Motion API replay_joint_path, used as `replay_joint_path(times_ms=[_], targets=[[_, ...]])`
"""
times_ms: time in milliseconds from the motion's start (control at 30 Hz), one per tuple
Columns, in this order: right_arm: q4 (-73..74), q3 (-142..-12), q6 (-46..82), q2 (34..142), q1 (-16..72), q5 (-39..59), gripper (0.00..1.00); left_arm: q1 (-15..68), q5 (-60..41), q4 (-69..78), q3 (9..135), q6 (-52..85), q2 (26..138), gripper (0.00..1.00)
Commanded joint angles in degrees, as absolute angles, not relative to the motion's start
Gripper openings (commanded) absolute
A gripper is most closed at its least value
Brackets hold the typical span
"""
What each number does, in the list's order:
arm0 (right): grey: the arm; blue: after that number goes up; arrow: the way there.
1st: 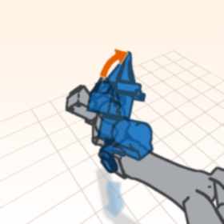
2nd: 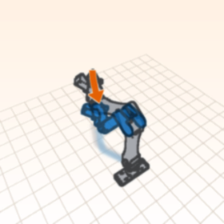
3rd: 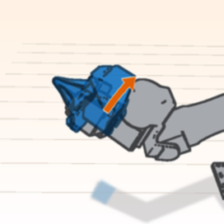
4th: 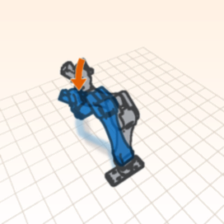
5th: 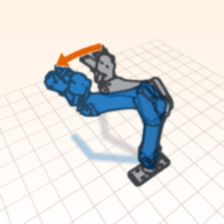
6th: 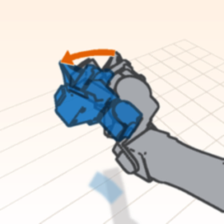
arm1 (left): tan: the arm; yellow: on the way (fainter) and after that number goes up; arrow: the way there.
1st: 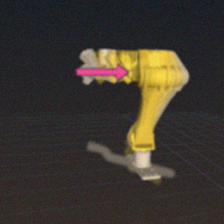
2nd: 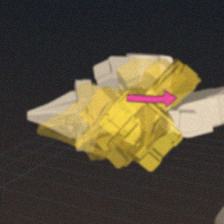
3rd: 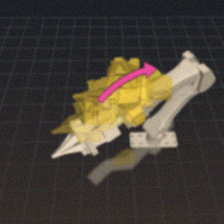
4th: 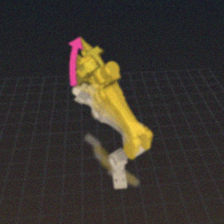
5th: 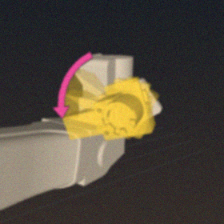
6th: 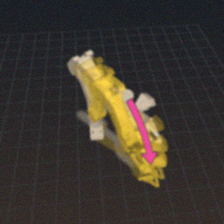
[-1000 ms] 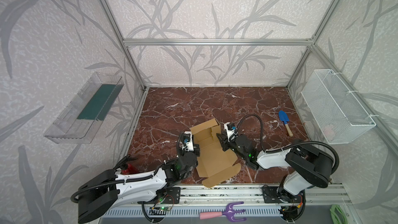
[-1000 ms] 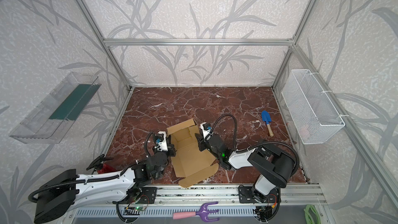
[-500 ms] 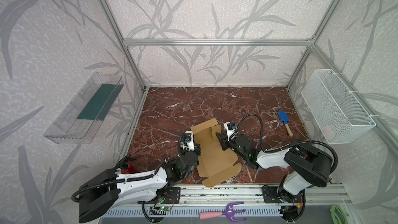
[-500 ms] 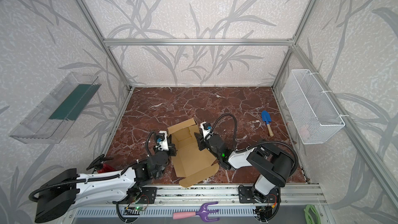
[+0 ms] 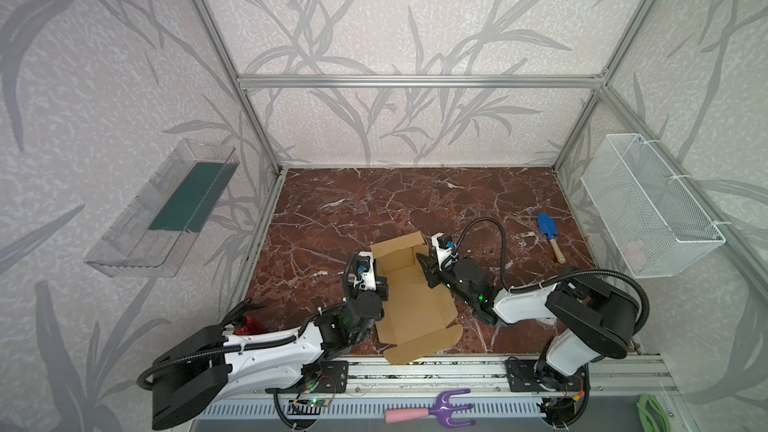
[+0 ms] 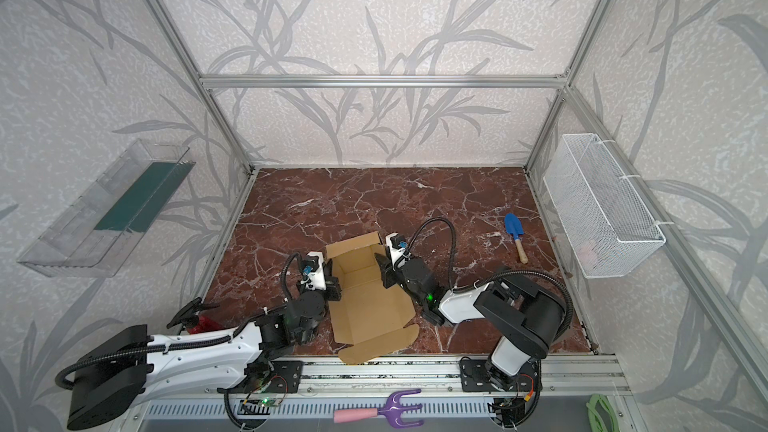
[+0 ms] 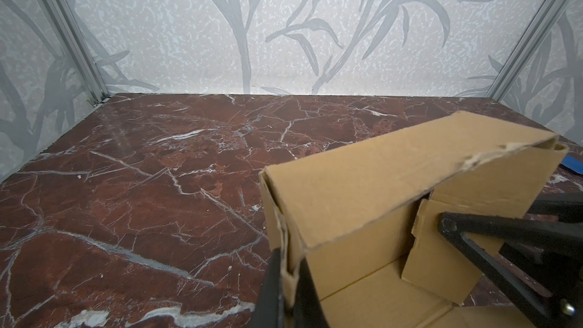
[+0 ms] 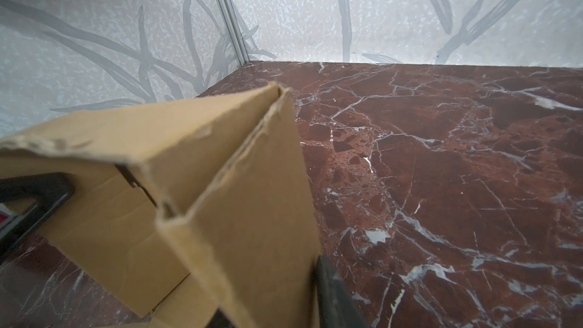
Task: Fold the paper box
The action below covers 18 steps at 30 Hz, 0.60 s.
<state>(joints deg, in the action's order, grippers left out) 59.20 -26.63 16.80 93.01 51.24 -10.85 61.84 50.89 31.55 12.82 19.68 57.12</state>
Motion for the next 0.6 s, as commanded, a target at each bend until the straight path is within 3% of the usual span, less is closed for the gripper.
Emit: replay_joint_path(times_ms=[0,567], targets=[[59.29,-28.2,16.4,92.42,51.05,-12.59,0.31,62.27,50.62,31.82,14.43,20.81,56.24,0.0],[33.28,-35.3,19.81,88.03,53.88,-28.33,0.23,62.37,52.99,22.55,20.83,24.05,58.93,0.0]])
